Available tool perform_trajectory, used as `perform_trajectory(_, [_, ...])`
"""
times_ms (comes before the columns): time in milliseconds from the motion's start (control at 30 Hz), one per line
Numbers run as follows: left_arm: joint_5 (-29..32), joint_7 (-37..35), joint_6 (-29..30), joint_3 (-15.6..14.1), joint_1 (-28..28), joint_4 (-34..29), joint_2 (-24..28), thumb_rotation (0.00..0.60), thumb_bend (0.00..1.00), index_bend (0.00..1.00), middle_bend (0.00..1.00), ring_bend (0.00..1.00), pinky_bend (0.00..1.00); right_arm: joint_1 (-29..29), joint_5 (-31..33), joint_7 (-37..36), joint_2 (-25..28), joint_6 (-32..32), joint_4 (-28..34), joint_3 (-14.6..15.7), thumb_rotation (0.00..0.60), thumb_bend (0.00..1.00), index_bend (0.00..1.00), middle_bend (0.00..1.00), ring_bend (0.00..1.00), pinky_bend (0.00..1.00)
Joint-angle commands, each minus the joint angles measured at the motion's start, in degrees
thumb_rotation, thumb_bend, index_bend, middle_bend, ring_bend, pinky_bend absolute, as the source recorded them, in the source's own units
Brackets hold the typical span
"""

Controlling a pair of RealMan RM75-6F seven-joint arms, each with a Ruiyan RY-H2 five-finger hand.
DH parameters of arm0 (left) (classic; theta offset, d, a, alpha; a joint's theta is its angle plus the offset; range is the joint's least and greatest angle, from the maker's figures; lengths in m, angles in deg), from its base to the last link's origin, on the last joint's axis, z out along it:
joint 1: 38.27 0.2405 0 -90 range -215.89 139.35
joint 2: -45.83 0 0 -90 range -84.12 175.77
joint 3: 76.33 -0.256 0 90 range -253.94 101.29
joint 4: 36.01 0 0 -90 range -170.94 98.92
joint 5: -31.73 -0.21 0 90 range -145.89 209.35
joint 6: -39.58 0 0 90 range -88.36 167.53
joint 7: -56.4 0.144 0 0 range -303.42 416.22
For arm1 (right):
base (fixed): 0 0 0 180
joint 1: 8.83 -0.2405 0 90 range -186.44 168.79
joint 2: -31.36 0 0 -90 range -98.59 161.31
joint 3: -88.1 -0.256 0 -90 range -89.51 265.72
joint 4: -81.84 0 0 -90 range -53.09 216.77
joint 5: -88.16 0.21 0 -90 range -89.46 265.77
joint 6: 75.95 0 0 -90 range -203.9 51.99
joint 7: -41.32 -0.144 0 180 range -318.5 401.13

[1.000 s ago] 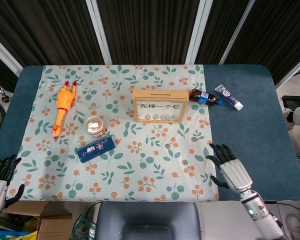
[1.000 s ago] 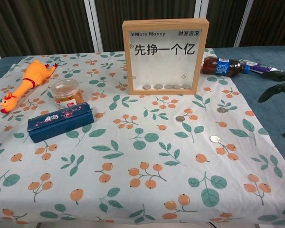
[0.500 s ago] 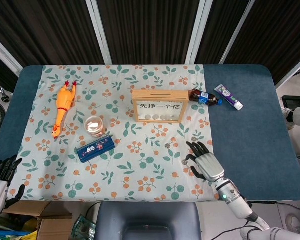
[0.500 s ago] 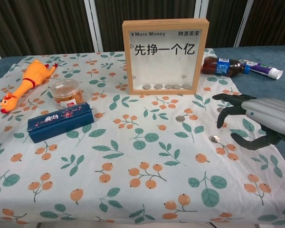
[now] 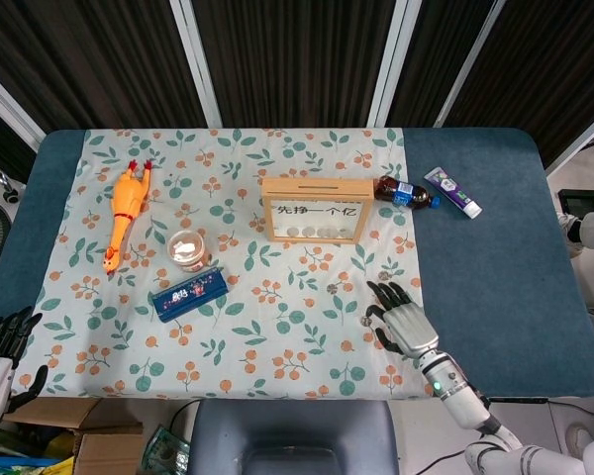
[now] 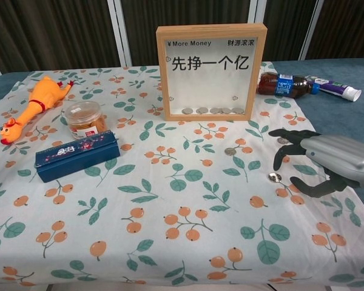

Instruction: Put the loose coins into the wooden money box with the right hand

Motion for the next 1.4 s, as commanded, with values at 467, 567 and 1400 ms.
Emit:
perform_trajectory(467, [-0.08, -0.89, 0.27, 0.07, 0.08, 0.32, 0.01, 0.6, 0.44, 0.0, 0.0, 0.0, 0.0, -0.69, 0.96, -0.03, -1.61, 0.48, -1.84, 0.43, 0.6, 0.55, 0.5, 0.05, 0.0, 0.0])
perform_trajectory(567, [-0.05, -0.97, 0.2, 0.1, 0.04, 0.38, -0.04, 0.6, 0.44, 0.0, 0.0, 0.0, 0.0, -0.99, 1.32, 0.19, -1.82, 0.18, -1.85, 0.44, 0.6, 0.55, 0.5, 0.05, 0.0, 0.0])
perform_trajectory(1400, [0.54, -1.69, 0.42, 0.35, 0.33, 0.6, 0.19, 0.6, 0.44, 0.0, 0.0, 0.0, 0.0, -2.45, 3.06, 2.14, -3.08, -0.71, -2.63, 0.46, 0.6, 0.55, 0.59, 0.1, 0.0, 0.0])
